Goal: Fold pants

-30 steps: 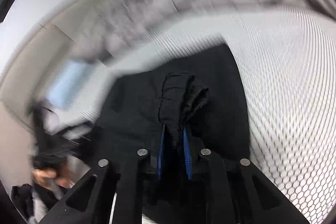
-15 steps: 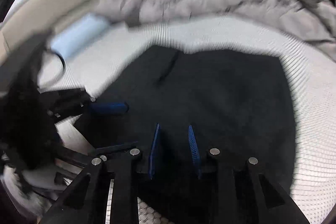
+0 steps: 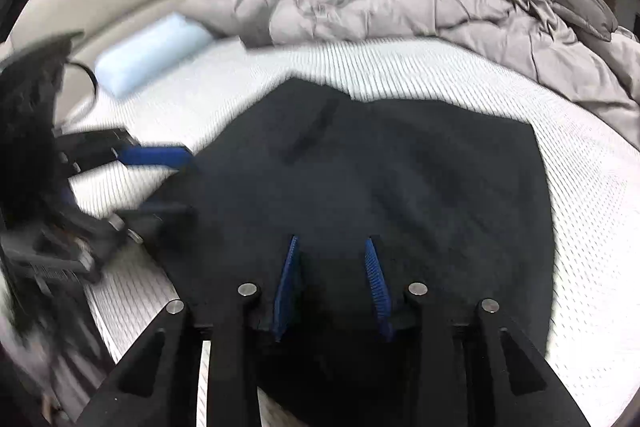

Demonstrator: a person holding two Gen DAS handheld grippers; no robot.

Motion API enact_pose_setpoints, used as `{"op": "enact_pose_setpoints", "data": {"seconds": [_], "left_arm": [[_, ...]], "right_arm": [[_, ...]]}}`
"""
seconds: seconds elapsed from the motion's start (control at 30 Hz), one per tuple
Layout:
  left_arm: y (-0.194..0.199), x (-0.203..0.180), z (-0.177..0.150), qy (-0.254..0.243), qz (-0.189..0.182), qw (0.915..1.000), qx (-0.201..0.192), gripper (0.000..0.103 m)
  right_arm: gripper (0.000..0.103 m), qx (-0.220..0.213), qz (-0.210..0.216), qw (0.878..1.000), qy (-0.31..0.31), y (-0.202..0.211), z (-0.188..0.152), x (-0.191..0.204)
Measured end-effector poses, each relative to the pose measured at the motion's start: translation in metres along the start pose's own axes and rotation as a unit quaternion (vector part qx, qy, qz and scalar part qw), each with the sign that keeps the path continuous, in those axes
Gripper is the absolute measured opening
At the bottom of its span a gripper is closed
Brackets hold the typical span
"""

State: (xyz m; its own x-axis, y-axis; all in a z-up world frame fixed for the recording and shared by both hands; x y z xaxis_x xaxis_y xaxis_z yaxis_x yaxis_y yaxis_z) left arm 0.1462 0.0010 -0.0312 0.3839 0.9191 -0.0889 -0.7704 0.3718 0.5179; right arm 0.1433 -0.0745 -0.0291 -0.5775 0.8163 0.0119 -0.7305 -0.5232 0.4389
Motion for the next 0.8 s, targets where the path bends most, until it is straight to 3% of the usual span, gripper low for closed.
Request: {"op": "enact_pose_setpoints", "data": {"seconds": [0.1, 0.17, 0.2, 0.27, 0.33, 0.4, 0.5, 0.6, 0.67, 0.8], "left_arm": [[-0.032, 0.013, -0.016, 0.029, -0.015, 0.9985, 0.045, 0.053], [-0.028, 0.023, -0.021, 0.045, -0.037, 0.9978, 0.031, 0.053], [-0.025, 0.025, -0.021, 0.042, -0.031, 0.9978, 0.040, 0.053], [-0.017, 0.026, -0.020, 0.017, -0.014, 0.9985, 0.051, 0.054], [-0.015, 0.031, -0.021, 0.026, -0.015, 0.9975, 0.063, 0.054], [-0.011, 0.032, -0.013, 0.038, -0.001, 0.9979, 0.053, 0.054], [-0.007, 0.031, 0.008, 0.029, 0.009, 0.9995, -0.003, 0.060], [-0.037, 0.035, 0.013, 0.019, 0.040, 0.9988, 0.021, 0.064], [-0.067, 0.043, 0.005, 0.037, 0.046, 0.9963, 0.062, 0.065], [-0.067, 0.044, -0.001, 0.021, 0.044, 0.9969, 0.062, 0.066]], "right_arm": [[0.038, 0.019, -0.008, 1.000, 0.004, -0.041, 0.009, 0.003], [0.038, 0.050, -0.009, 0.999, 0.019, -0.059, 0.001, -0.001], [0.038, 0.049, -0.028, 0.998, 0.042, -0.054, 0.001, -0.002], [0.037, 0.037, -0.119, 0.986, 0.111, -0.036, -0.001, -0.009], [0.036, 0.033, -0.140, 0.985, 0.097, -0.024, -0.006, -0.025], [0.036, 0.030, -0.127, 0.990, 0.062, -0.018, -0.003, -0.029], [0.039, -0.007, -0.073, 0.997, 0.010, -0.012, 0.019, -0.022], [0.044, 0.003, -0.041, 0.999, 0.007, -0.039, 0.034, -0.003], [0.044, 0.024, -0.033, 0.999, 0.024, -0.066, 0.031, 0.007], [0.043, 0.047, -0.056, 0.997, 0.035, -0.082, 0.017, -0.007]]}}
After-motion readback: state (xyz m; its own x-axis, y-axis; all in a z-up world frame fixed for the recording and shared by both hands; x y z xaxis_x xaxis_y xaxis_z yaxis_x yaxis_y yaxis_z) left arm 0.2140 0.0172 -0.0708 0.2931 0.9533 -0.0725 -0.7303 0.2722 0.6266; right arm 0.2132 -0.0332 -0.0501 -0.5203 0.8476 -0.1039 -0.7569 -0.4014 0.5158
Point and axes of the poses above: each gripper's, at about its wrist camera, not at the fingertips, and y roughly against the way its jaws point, x to its left, z to its top, the point moved 2 cm from there along -y, roughly the way its jaws point, and after that the axes turned 15 degrees about -x, right-handed, at the moved point
